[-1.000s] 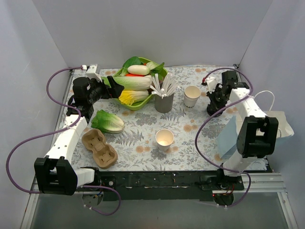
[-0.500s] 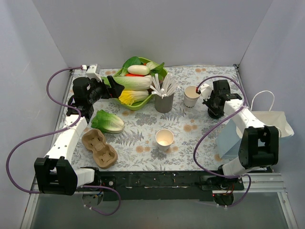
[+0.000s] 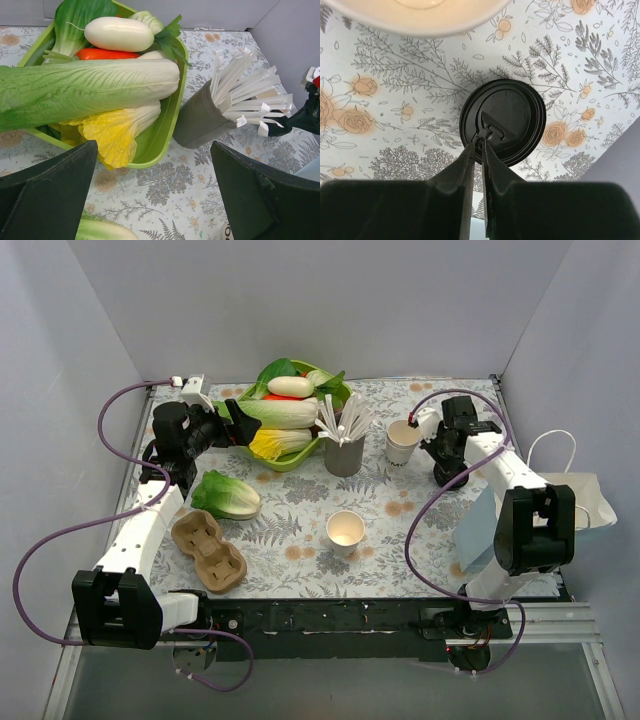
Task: Pack the takeout coffee
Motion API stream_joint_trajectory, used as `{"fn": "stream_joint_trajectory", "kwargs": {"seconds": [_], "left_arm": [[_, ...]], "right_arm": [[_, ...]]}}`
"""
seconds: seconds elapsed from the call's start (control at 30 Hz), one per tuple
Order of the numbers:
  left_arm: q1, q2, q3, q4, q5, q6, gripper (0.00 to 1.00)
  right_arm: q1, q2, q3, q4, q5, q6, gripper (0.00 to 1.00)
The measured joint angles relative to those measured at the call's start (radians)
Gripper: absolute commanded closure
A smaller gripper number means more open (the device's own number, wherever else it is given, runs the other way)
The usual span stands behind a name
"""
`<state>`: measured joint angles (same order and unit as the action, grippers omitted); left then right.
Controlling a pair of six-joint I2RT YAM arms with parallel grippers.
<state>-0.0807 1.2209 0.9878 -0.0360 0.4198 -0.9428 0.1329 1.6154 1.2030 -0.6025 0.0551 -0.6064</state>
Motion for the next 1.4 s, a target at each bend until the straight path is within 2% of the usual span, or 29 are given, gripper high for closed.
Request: {"fn": "stream_joint_trajectory", "kwargs": {"seconds": [0.23,0.33,0.43,0.7,0.8,1.1,1.23,1.4], "left_arm": [[0.000,0.000,-0.017,0.006,0.000,0.000,0.02],[0.000,0.000,-0.018,0.006,0.000,0.000,0.02],[0.000,0.000,-0.018,0.006,0.000,0.000,0.02],[0.000,0.000,-0.018,0.006,0.000,0.000,0.02],[0.000,0.000,-0.018,0.006,0.000,0.000,0.02],[0.000,0.001,-0.018,0.006,0.000,0.002,0.02],[0.000,0.002,-0.018,0.006,0.000,0.002,0.02],[0.000,0.003,-0.018,0.005,0.000,0.002,0.02]], "right_arm": [[0.000,0.040,0.045,-0.003,-0.014,0.044,0.79],[0.000,0.062,0.051,-0.004,-0.018,0.057,0.67],[0.000,0.085,0.053,-0.005,-0.018,0.068,0.63],[-0.002,0.136,0.054,-0.003,-0.030,0.097,0.63],[-0.005,0.167,0.056,-0.004,-0.032,0.105,0.65],[-0.041,0.219,0.099,-0.010,-0.044,0.113,0.79],[-0.048,0.222,0.107,-0.011,-0.058,0.114,0.90],[-0.049,0.226,0.110,-0.026,-0.070,0.114,0.98]]}}
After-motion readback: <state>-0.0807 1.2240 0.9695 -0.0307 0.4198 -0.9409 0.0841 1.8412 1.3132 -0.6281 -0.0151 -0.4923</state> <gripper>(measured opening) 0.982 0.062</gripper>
